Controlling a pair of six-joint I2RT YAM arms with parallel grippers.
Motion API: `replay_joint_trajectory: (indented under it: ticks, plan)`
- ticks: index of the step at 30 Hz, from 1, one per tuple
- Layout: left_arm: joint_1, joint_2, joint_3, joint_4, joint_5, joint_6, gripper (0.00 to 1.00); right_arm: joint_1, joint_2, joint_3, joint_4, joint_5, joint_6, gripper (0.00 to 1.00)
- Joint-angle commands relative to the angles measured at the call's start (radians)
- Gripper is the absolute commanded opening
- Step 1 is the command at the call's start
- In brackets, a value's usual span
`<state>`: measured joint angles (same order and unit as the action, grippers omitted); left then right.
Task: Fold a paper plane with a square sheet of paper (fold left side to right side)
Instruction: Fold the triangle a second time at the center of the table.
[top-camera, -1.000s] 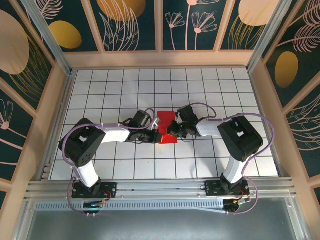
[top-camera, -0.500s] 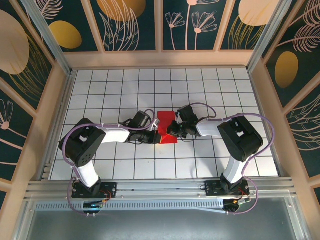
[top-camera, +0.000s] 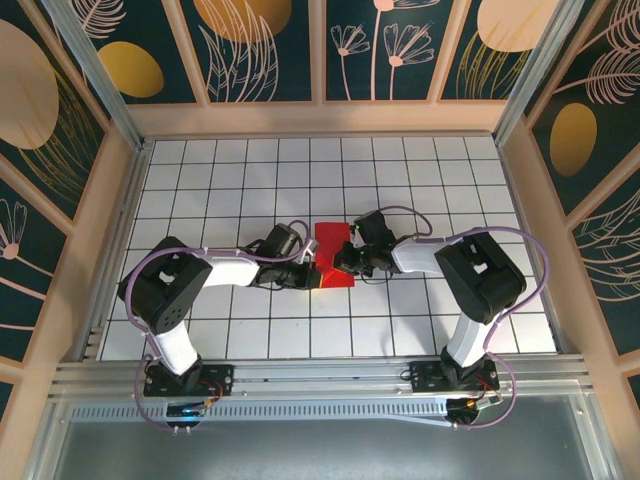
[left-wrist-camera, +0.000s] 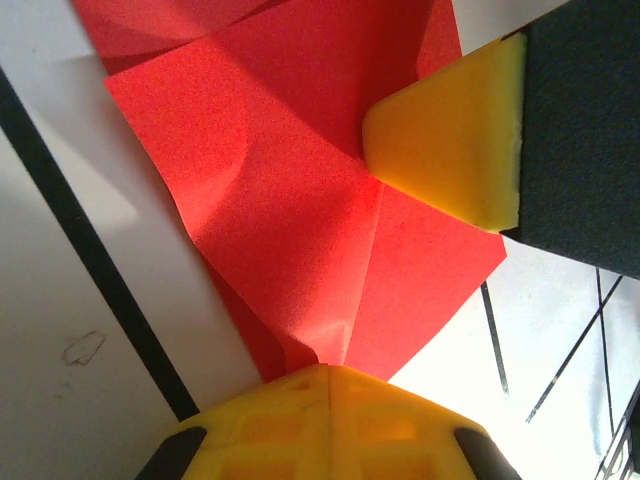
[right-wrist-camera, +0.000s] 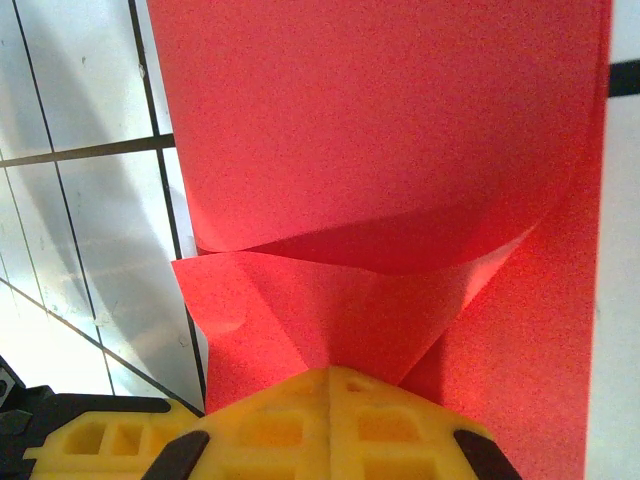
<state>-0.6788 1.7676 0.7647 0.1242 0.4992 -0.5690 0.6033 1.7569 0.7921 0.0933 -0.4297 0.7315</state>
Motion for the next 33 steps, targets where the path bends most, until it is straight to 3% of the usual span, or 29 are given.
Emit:
replay_joint_trajectory:
  ticks: [1,7,15,33]
  plan:
    - [0.005,0.022,-0.023,-0.03,-0.049,0.024,0.0,0.016,-0.005,0.022,-0.081,0.019,-0.026,0.0]
    - [-0.005,0.028,-0.025,-0.06,-0.108,0.045,0.0,0.014,-0.11,0.051,-0.098,0.075,-0.043,0.0]
    - [-0.021,0.038,-0.02,-0.075,-0.14,0.054,0.0,0.056,-0.181,-0.061,0.027,0.104,0.001,0.0]
    - [-0.036,0.048,-0.005,-0.103,-0.166,0.062,0.0,0.112,-0.066,-0.05,0.134,0.12,0.037,0.0]
